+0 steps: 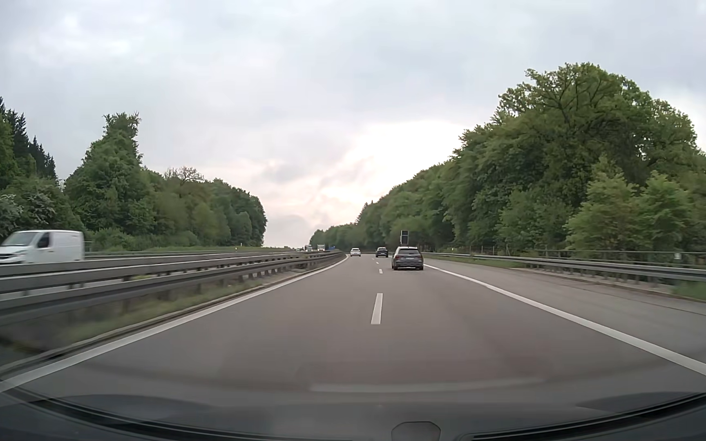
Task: Follow the waypoints while adhering to traffic rules and regulations
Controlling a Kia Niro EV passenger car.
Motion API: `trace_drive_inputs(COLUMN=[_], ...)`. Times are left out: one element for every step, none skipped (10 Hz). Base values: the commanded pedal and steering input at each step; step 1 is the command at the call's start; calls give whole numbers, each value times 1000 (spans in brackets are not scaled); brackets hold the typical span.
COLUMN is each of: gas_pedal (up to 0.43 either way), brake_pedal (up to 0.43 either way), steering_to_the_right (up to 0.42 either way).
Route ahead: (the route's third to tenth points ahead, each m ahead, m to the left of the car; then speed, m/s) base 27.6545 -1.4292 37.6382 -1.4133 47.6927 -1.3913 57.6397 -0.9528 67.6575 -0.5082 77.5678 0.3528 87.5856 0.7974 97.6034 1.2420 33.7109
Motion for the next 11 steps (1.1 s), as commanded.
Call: trace_drive_inputs(gas_pedal=[370, 358, 358, 358, 358, 339, 319, 311, 311, 311, 319], brake_pedal=[0, 0, 0, 0, 0, 0, 0, 0, 0, 0, 0], steering_to_the_right=[-10, -10, -10, -9, -9, -9, -9, -6, -5, -6, -6])
